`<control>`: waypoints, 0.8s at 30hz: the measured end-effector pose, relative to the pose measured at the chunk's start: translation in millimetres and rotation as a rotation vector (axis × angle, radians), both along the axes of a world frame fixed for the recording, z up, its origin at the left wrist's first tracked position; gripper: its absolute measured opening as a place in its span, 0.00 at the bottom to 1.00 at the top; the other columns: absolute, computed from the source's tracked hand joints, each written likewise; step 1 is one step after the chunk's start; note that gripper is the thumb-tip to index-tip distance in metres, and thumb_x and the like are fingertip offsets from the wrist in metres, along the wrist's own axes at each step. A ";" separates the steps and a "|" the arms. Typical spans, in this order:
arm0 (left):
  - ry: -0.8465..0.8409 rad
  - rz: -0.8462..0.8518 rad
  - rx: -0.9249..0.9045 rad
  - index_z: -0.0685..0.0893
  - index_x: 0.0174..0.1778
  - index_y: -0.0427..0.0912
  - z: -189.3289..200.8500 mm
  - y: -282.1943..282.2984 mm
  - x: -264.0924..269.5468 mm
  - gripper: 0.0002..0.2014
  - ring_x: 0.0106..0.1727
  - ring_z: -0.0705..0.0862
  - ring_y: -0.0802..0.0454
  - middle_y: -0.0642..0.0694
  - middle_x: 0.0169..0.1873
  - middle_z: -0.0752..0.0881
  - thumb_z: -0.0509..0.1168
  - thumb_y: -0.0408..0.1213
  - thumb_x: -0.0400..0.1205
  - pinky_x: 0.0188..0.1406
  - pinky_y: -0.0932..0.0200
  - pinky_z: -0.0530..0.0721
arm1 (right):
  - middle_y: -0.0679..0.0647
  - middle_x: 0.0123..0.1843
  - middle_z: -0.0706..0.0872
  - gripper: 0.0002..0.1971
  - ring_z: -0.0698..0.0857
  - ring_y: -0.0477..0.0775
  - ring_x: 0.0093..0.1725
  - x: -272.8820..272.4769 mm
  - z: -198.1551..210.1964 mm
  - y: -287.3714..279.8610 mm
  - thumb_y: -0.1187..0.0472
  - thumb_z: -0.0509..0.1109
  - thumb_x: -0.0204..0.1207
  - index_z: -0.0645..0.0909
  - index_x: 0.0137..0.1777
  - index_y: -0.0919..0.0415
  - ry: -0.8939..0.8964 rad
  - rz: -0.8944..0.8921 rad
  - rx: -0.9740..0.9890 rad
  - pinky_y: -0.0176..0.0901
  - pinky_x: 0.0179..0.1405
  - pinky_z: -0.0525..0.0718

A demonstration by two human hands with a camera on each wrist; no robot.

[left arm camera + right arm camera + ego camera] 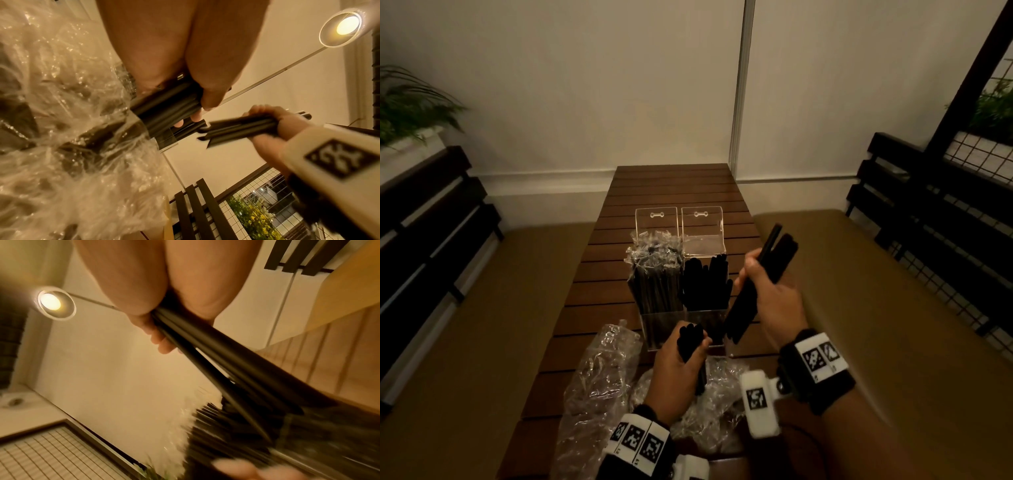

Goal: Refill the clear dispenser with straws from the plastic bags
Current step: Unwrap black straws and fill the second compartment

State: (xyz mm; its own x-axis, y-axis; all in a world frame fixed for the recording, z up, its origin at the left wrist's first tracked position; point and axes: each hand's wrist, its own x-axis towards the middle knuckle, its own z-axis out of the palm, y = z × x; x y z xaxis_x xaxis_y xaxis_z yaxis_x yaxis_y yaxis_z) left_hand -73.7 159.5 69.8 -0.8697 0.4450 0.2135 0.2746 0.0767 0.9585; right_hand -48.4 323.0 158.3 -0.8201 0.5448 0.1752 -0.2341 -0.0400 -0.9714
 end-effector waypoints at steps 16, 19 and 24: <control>-0.091 -0.034 -0.009 0.81 0.43 0.47 -18.1 -0.1 -2.3 0.05 0.41 0.83 0.53 0.48 0.38 0.85 0.65 0.37 0.85 0.41 0.68 0.78 | 0.56 0.41 0.86 0.04 0.87 0.50 0.44 -90.5 21.4 8.2 0.61 0.69 0.82 0.82 0.54 0.61 0.115 -0.064 0.052 0.41 0.50 0.85; -0.092 -0.043 -0.030 0.81 0.44 0.47 -19.1 -0.5 -3.5 0.04 0.41 0.83 0.59 0.51 0.39 0.85 0.65 0.36 0.85 0.42 0.71 0.77 | 0.54 0.40 0.85 0.02 0.86 0.51 0.44 -93.1 21.2 9.1 0.60 0.69 0.82 0.82 0.52 0.57 0.121 -0.052 0.092 0.47 0.53 0.84; -0.102 -0.057 -0.024 0.82 0.47 0.44 -24.5 0.9 -6.1 0.04 0.46 0.84 0.46 0.44 0.41 0.85 0.64 0.38 0.86 0.43 0.64 0.79 | 0.51 0.35 0.82 0.03 0.83 0.54 0.39 -90.1 26.9 15.7 0.60 0.67 0.83 0.81 0.50 0.52 0.191 -0.134 0.155 0.60 0.53 0.85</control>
